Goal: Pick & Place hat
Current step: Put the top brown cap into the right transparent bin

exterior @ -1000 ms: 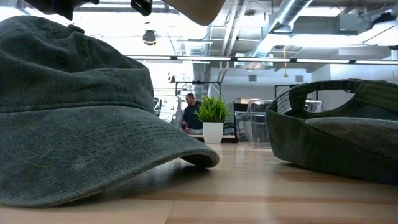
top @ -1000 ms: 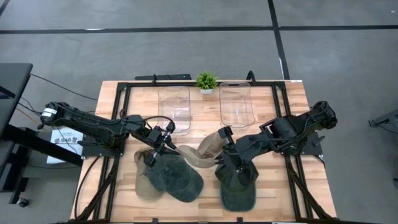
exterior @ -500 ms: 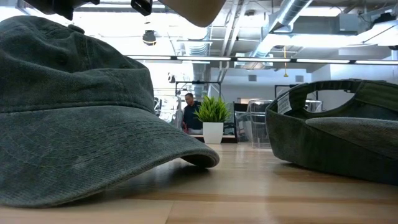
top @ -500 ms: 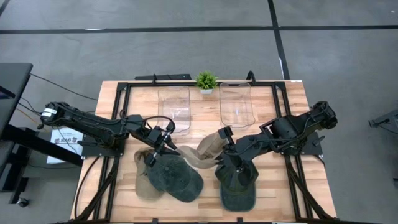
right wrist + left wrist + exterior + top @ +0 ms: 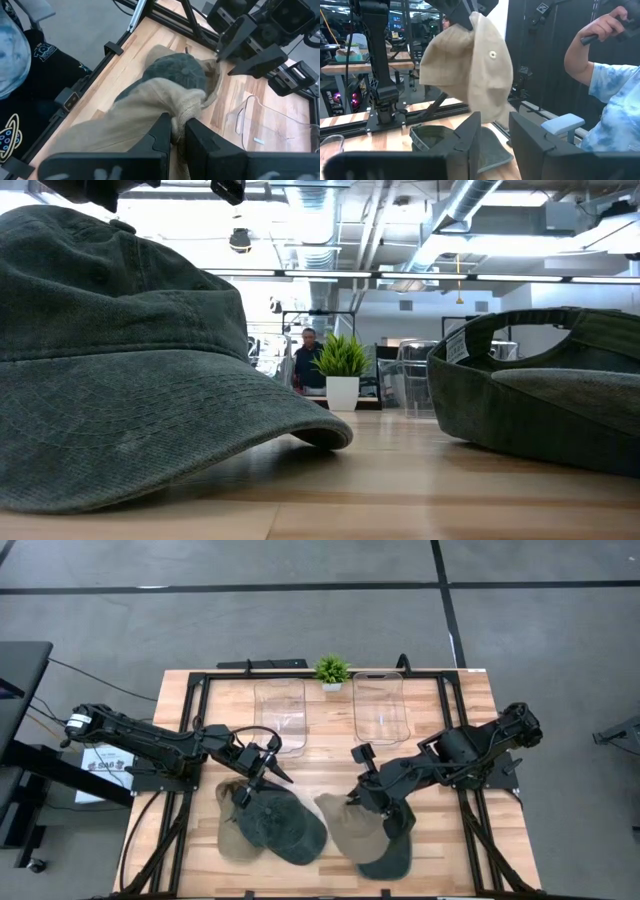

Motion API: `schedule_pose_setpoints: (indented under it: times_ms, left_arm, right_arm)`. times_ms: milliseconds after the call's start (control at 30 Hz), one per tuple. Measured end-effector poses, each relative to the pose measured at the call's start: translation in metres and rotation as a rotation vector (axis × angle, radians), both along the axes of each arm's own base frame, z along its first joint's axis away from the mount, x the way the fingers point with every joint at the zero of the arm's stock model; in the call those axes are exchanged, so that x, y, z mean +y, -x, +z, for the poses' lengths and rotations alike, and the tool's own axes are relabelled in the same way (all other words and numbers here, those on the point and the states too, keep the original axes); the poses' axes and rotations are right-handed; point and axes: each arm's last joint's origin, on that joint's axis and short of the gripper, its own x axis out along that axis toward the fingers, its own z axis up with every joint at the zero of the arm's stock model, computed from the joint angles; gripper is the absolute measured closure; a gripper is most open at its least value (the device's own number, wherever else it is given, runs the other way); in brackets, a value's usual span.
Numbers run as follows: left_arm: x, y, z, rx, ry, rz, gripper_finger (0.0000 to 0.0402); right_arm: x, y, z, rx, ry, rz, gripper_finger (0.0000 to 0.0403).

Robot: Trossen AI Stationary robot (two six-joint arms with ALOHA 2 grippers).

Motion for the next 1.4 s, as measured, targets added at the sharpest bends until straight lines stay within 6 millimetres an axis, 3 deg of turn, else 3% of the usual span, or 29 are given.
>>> schedule_pose_setpoints:
  times_ms: [300,867,1133,1400]
  left_arm:
    - [0.000,0.000,0.000,0.000,0.000,0.000,0.0302]
    - [-0.003,0.005,-0.014,0.032,0.005,-0.016,0.0302]
    - [-0.002,0.005,-0.016,0.034,-0.002,0.016,0.0302]
    - [-0.002,0.005,-0.016,0.033,-0.004,0.017,0.0302]
  right_arm:
    - [-0.003,0.001,-0.002,0.030,0.015,-0.008,0.0382]
    - [-0.038,-0.003,-0.011,0.155,0.054,-0.126,0.0384]
    - [-0.066,-0.002,-0.014,0.221,0.135,-0.212,0.0381]
    - [-0.115,0.014,-0.001,0.232,0.182,-0.309,0.0384]
